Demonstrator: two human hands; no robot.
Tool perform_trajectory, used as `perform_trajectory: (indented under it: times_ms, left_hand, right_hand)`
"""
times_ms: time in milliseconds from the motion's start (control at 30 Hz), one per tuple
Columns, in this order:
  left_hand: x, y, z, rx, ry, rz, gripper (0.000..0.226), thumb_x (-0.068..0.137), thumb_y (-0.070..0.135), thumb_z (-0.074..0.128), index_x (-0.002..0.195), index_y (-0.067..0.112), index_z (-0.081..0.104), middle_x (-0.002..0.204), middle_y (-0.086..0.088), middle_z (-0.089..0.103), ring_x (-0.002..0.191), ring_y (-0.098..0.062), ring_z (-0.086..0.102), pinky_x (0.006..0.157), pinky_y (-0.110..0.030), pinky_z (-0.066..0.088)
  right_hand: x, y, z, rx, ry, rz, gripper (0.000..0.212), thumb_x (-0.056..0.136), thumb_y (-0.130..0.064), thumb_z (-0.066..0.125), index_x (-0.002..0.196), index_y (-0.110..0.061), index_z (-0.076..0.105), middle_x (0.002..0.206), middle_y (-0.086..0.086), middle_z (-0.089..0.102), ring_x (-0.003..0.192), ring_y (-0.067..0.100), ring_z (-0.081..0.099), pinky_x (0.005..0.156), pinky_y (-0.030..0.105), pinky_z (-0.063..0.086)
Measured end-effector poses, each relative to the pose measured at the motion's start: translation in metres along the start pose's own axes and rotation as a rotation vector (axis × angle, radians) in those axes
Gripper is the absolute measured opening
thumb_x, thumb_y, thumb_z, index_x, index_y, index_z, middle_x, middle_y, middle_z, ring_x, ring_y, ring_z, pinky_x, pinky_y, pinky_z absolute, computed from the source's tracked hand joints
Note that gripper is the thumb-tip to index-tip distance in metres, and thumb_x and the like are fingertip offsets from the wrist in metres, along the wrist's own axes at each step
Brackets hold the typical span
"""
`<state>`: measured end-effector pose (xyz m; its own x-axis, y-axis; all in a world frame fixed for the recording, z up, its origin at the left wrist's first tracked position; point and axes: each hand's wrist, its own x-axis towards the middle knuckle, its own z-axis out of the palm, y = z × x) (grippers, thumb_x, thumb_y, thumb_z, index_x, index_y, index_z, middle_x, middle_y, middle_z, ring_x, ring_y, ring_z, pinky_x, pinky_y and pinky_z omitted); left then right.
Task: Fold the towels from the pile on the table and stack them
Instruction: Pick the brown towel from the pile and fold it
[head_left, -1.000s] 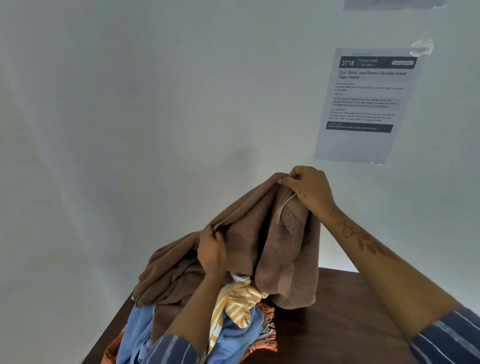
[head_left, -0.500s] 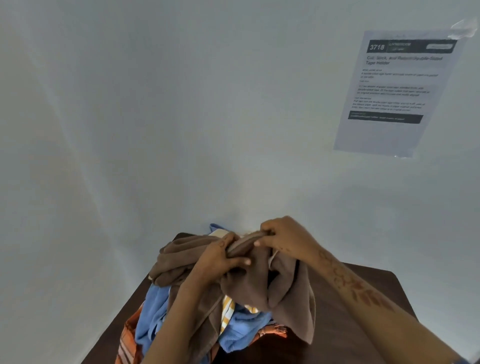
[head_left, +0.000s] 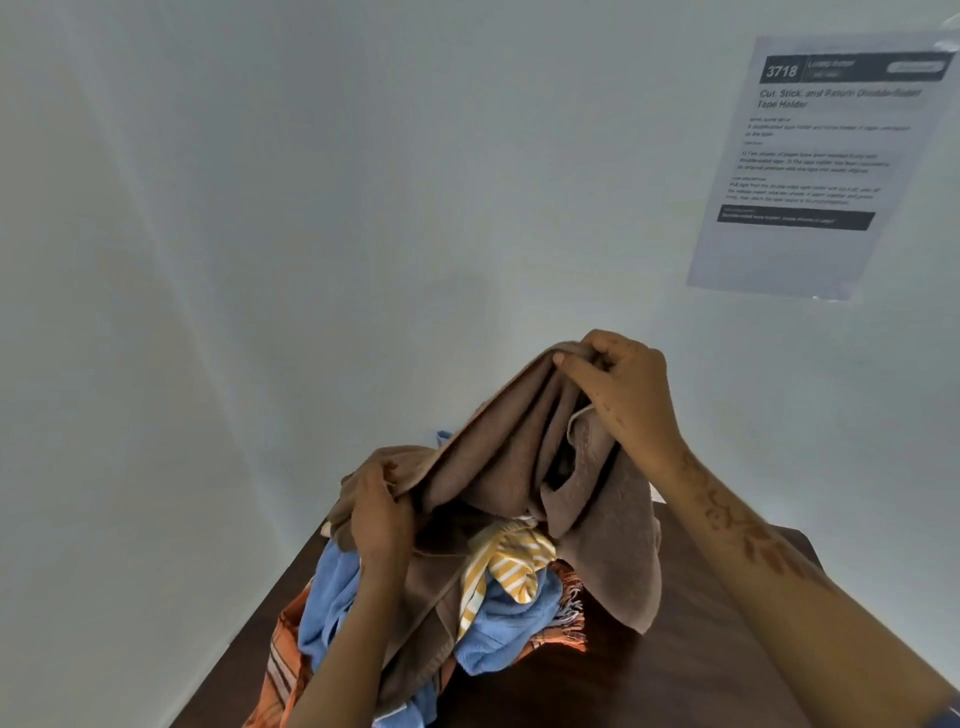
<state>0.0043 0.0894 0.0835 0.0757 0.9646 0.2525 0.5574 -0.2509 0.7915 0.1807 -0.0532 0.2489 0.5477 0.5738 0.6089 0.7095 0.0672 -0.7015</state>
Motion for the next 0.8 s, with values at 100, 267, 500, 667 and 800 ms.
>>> perform_trajectory:
  times_ms: [100, 267, 500, 667, 800]
  left_hand:
    - [0.020, 0.007, -0.009, -0.137, -0.114, -0.009, 0.020, 0.094, 0.013, 0.048, 0.103, 0.005, 0.063, 0.103, -0.012, 0.066, 0.096, -0.030, 0.061, 0.083, -0.033, 0.047]
    - [0.022, 0.057, -0.039, -0.166, -0.390, 0.382, 0.007, 0.087, 0.017, 0.060, 0.082, 0.017, 0.065, 0.080, 0.005, 0.065, 0.078, -0.009, 0.061, 0.070, -0.016, 0.047]
    - [0.011, 0.067, -0.039, 0.017, -0.369, 0.533, 0.014, 0.076, 0.039, 0.066, 0.081, 0.027, 0.061, 0.079, 0.011, 0.061, 0.072, -0.007, 0.055, 0.061, -0.019, 0.041]
    - [0.007, -0.025, -0.030, 0.151, -0.231, 0.214, 0.029, 0.097, 0.021, 0.046, 0.123, 0.015, 0.059, 0.123, -0.003, 0.059, 0.110, -0.020, 0.055, 0.089, -0.029, 0.042]
    - [0.006, -0.045, -0.037, 0.050, -0.133, 0.021, 0.030, 0.100, 0.021, 0.041, 0.122, 0.010, 0.058, 0.121, -0.013, 0.062, 0.109, -0.032, 0.057, 0.097, -0.044, 0.045]
  right_hand:
    - [0.010, 0.024, -0.009, -0.159, -0.031, 0.179, 0.017, 0.084, -0.031, 0.064, 0.086, -0.015, 0.059, 0.064, -0.005, 0.054, 0.067, 0.018, 0.057, 0.062, 0.029, 0.041]
    - [-0.013, 0.023, 0.005, -0.215, -0.616, 0.272, 0.093, 0.069, -0.029, 0.081, 0.146, -0.029, 0.029, 0.077, 0.001, 0.061, 0.081, 0.020, 0.063, 0.072, 0.023, 0.048]
    - [-0.037, 0.020, 0.050, -0.365, -0.728, 0.148, 0.022, 0.082, -0.031, 0.064, 0.064, -0.024, 0.053, 0.068, -0.003, 0.051, 0.076, 0.018, 0.053, 0.058, 0.027, 0.035]
    - [-0.013, 0.015, 0.030, -0.274, -0.421, 0.195, 0.028, 0.080, -0.026, 0.060, 0.053, -0.025, 0.051, 0.061, -0.007, 0.053, 0.070, 0.017, 0.055, 0.058, 0.027, 0.036]
    - [-0.007, 0.017, 0.029, -0.288, -0.291, 0.219, 0.007, 0.084, -0.029, 0.059, 0.080, -0.023, 0.059, 0.072, -0.005, 0.059, 0.074, 0.018, 0.059, 0.059, 0.028, 0.040]
